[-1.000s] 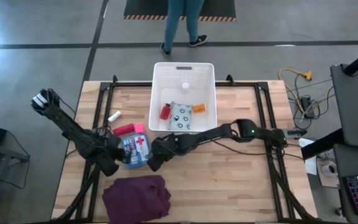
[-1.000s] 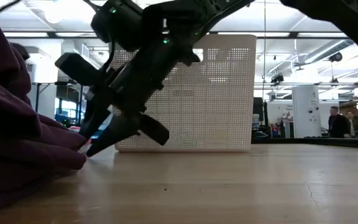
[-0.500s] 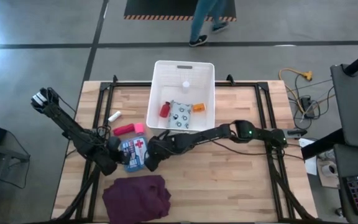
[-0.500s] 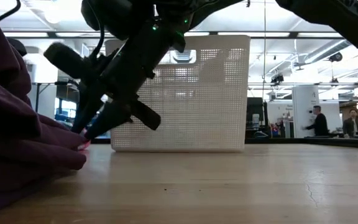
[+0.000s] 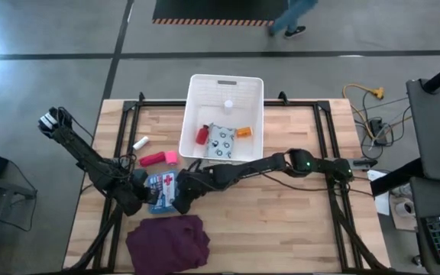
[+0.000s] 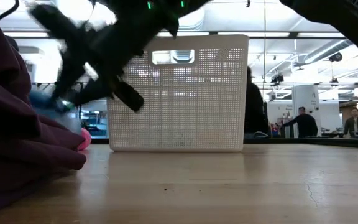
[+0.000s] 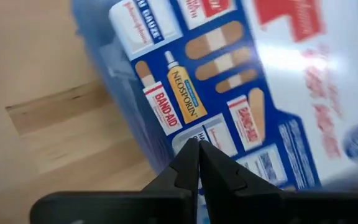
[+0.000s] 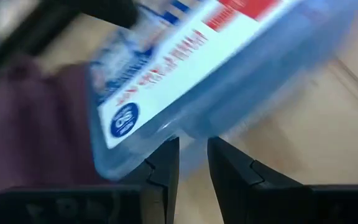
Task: Pick & place medical supplies in basket/bin
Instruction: Put the blue first aid kit into the white bin
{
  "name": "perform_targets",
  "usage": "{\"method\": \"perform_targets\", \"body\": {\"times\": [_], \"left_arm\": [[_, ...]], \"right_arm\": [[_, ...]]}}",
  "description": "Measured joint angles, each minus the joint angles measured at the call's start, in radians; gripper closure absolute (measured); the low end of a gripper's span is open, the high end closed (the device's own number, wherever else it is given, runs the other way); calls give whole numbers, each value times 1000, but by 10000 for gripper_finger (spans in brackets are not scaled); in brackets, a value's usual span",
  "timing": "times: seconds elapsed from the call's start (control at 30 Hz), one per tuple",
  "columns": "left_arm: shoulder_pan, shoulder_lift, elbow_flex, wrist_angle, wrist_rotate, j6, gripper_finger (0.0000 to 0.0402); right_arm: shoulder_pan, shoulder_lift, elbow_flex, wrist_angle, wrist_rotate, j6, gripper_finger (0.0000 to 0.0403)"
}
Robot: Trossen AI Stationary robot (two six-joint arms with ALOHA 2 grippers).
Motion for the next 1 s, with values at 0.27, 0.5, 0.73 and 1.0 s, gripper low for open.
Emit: {"method": "perform_targets", "body": {"times": [0.27,0.5,0.73,1.0], "left_arm": [[3,12,2,37,-4,25,401],[1,109,-3,129,9,31,402],[1,240,47,189,-17,59,401],[32,230,191,27,-196,183,401]], "right_arm": [[10,-28,128,74,13,-55,323],[24,-7,131,-89,6,-73,323],[40,-61,131,-215,66,-99,323],[67,-149,109,-517,167,30,295]]}}
